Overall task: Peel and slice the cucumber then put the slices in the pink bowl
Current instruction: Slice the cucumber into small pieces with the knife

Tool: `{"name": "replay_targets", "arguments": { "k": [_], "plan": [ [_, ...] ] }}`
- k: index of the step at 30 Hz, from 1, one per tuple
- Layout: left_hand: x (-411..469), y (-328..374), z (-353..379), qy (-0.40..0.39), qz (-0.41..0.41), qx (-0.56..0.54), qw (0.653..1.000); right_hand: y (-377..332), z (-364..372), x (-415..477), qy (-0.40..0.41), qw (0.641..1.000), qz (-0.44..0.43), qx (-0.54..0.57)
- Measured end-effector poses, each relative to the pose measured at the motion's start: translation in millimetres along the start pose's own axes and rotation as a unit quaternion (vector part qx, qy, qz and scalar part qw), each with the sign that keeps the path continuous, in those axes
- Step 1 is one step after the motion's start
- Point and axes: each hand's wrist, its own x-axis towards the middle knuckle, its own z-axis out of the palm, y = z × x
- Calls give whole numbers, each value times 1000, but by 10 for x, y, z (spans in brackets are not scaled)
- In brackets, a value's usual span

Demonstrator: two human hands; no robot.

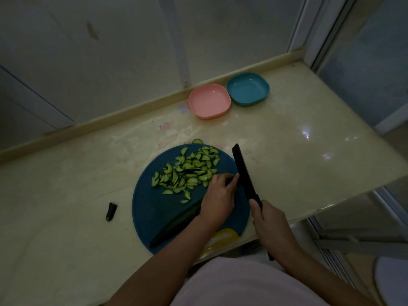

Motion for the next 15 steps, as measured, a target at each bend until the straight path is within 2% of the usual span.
{"name": "replay_targets", "arguments": {
  "k": [7,15],
  "plan": [
    [8,-9,5,16,10,-2,1000,-21,30,11,4,999,1,-36],
    [11,-17,25,19,9,-10,1000,-16,84,100,-11,1000,1,-19]
  ]
}}
